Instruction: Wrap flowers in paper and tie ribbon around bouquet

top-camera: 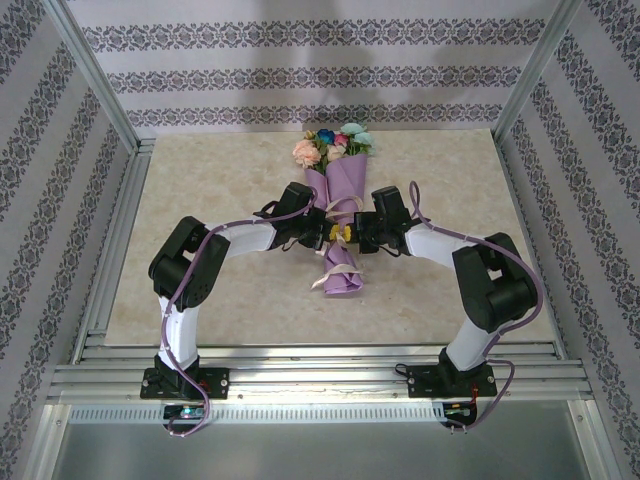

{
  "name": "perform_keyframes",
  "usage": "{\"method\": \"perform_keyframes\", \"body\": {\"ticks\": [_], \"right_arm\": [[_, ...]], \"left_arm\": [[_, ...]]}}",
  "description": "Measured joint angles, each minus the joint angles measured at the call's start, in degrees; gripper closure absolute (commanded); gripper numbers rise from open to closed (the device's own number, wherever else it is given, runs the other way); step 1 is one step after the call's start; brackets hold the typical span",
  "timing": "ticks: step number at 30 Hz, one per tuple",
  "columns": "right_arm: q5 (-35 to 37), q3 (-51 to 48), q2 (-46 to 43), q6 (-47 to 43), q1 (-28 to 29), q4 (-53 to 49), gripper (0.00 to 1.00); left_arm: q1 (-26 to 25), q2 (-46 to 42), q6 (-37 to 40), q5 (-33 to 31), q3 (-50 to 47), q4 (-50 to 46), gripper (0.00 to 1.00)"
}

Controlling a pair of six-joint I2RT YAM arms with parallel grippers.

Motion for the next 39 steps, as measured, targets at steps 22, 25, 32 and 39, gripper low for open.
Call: {"method": "perform_keyframes", "body": {"ticks": [22, 25, 32, 39], "right_arm": [[1.79, -0.02, -4.33, -2.54, -3.26, -0.52, 1.00], [1.79, -0.07, -4.52, -2.73, -3.37, -0.52, 1.00], [1.79, -0.42, -4.55, -3.19, -3.37, -0.50, 1.00], [1.79, -0.57, -4.57, -3.56, -3.34, -0.42, 1.00]], "left_arm": [[0.13, -3.48, 7.08, -0.20, 7.23, -18.47, 0.40], [0.17, -4.59, 9.22, -0.24, 8.74, -22.64, 0.39], [1.68, -3.15, 24.11, -2.82, 22.36, -40.87, 0.38], [1.88, 4.52, 46.40, -8.41, 38.34, -52.61, 0.40]]}}
